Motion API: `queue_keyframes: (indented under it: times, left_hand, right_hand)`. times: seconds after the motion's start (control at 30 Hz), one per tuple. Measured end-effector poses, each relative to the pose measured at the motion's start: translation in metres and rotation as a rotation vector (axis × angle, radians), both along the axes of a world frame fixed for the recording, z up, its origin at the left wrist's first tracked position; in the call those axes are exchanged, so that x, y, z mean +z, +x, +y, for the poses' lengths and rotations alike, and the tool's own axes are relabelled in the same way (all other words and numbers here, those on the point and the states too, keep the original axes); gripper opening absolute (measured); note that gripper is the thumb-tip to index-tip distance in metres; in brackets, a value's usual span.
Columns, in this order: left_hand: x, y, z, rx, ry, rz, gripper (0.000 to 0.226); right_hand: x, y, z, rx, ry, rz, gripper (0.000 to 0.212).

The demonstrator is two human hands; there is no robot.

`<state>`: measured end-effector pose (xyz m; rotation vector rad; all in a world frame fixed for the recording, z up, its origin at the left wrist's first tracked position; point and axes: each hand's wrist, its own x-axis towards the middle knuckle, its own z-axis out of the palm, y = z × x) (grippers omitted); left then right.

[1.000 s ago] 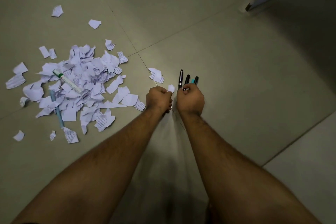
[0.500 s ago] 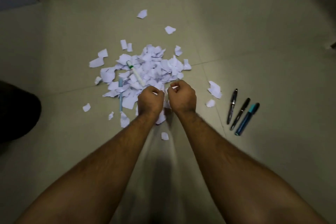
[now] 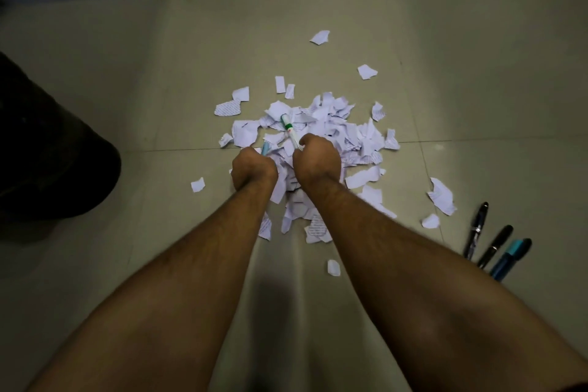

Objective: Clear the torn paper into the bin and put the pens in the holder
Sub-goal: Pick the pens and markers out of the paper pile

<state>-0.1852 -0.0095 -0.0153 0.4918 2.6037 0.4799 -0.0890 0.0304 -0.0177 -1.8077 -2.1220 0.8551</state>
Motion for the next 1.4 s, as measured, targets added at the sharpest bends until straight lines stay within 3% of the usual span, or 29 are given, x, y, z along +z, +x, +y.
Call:
queue_keyframes:
  times: [0.2,0.3,0.43,0.57,0.77,0.9,1.07,1.27,1.4]
  left_hand:
    - [-0.006,-0.007,-0.008,-0.103,-0.084,-0.029,0.050]
    - [-0.003,-0.014,-0.004,-0.111,-0.052,-0.121,0.059]
    - [0.004,-0.010,-0.009,-0.163,-0.039,-0.101,0.062]
    - [0.008,-0.001,-0.015,-0.211,-0.005,-0.074,0.051]
    - [0.010,0.018,-0.016,-0.100,0.147,-0.277,0.050]
    - [0.018,0.034,-0.010,-0.083,0.159,-0.420,0.037]
    - [0.029,0.049,-0.006,-0.082,0.155,-0.399,0.026]
    - [0.044,0.101,0.005,-0.260,0.286,-0.386,0.022]
    - [0.040,0.178,0.012,-0.536,0.210,-0.436,0.029]
  right_hand:
    - [-0.012,-0.010,-0.002,0.035,-0.073,-0.105,0.033]
    - [-0.009,-0.011,-0.005,-0.011,-0.089,-0.035,0.037]
    - [-0.003,-0.008,-0.020,-0.099,-0.088,0.127,0.029]
    - [0.002,0.008,-0.029,-0.206,-0.081,0.198,0.030]
    - [0.005,0.040,-0.032,-0.289,-0.074,0.255,0.041]
    - [0.009,0.050,-0.032,-0.328,-0.098,0.289,0.031]
    - [0.015,0.055,-0.040,-0.395,-0.136,0.374,0.027]
    - [0.023,0.108,-0.047,-0.591,-0.108,0.453,0.022]
    - [0.019,0.185,-0.073,-0.862,-0.070,0.419,0.014]
